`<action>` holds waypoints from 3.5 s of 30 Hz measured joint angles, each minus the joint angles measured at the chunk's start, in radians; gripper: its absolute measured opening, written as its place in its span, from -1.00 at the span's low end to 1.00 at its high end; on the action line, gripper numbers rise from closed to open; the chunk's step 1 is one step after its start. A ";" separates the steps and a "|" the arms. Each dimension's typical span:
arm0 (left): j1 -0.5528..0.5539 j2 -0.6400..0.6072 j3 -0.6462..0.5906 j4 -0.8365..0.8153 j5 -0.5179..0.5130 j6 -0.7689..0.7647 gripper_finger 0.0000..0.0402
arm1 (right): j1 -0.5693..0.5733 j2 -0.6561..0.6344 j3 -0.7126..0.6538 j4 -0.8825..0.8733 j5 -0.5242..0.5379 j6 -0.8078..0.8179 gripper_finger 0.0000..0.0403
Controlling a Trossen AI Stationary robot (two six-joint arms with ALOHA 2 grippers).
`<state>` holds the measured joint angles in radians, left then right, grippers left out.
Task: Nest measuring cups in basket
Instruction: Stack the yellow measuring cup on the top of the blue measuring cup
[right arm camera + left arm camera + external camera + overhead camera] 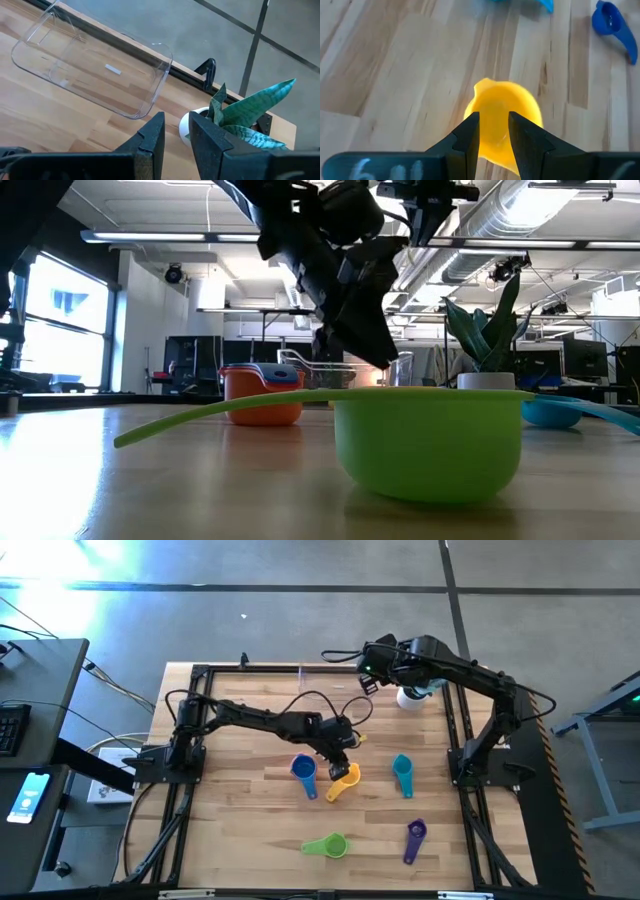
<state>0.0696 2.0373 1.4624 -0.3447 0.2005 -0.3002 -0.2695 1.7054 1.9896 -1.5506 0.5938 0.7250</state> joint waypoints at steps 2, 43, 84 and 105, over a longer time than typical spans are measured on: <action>0.000 -0.001 0.000 0.008 -0.005 0.018 -0.54 | 0.000 0.000 0.000 0.000 0.000 0.000 -0.60; -0.002 0.096 -0.008 0.001 -0.034 0.068 -0.54 | 0.000 0.001 -0.003 0.004 0.008 0.000 -0.60; -0.048 -0.308 -0.008 -0.394 -0.381 -0.522 -0.97 | -0.032 0.000 -0.003 0.004 -0.002 -0.199 -0.60; -0.187 -0.360 -0.009 -0.662 -0.566 -0.877 -0.96 | -0.032 0.000 -0.003 0.006 -0.002 -0.149 -0.60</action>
<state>-0.1173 1.6768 1.4536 -1.0064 -0.3653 -1.1777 -0.3016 1.7055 1.9865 -1.5444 0.5915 0.5763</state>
